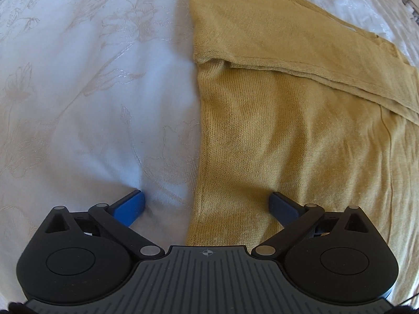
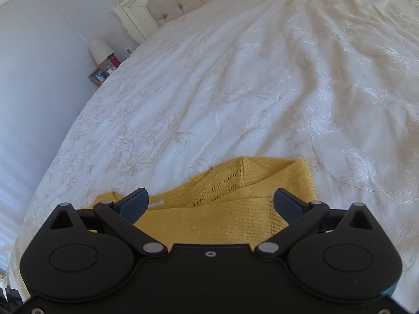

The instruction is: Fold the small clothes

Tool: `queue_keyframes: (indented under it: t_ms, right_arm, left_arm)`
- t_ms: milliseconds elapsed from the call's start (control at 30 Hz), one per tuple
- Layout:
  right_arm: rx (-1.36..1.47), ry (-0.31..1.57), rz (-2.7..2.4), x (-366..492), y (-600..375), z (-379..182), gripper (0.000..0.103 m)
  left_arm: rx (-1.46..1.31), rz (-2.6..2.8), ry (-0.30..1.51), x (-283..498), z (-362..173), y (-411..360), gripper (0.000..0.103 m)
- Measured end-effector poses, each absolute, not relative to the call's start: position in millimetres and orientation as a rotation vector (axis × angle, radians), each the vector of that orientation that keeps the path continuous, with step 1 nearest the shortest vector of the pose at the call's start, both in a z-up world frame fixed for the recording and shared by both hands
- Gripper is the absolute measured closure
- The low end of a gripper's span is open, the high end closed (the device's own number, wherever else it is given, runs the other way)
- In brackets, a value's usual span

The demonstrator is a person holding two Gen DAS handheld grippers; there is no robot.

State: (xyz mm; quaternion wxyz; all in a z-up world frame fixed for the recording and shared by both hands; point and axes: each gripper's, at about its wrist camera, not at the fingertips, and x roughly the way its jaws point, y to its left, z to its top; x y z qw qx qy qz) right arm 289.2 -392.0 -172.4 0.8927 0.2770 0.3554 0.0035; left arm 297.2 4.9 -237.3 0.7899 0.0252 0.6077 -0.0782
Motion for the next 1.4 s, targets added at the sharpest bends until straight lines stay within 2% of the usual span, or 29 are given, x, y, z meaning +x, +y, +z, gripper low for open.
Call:
queue_keyframes:
  t_ms: [200, 567, 867, 900, 1033, 1400]
  right_arm:
    - [0.573, 0.824, -0.074, 269.8, -384.5, -179.4, 0.001]
    - [0.562, 1.000, -0.189, 163.7, -336.2, -192.8, 0.001]
    - [0.585, 1.067, -0.296, 100.1, -304.6, -202.4, 0.001]
    - [0.590, 1.060, -0.308, 94.0, -302.9, -202.1, 0.001]
    - [0.627, 1.030, -0.329, 71.1, -297.5, -200.6, 0.001]
    - [0.562, 1.024, -0.179, 34.2, -295.4, -200.8, 0.001]
  left_arm:
    - [0.059, -0.175, 1.295, 291.9, -237.3, 7.7, 0.000]
    - [0.058, -0.180, 1.189, 264.8, -240.3, 8.3, 0.000]
    - [0.091, -0.233, 1.212, 267.3, -235.3, 11.4, 0.000]
    - [0.094, -0.240, 1.205, 266.1, -232.9, 12.6, 0.002]
    - [0.111, -0.261, 1.173, 251.6, -219.3, 18.8, 0.019]
    - [0.092, -0.170, 1.128, 153.1, -181.0, 43.0, 0.019]
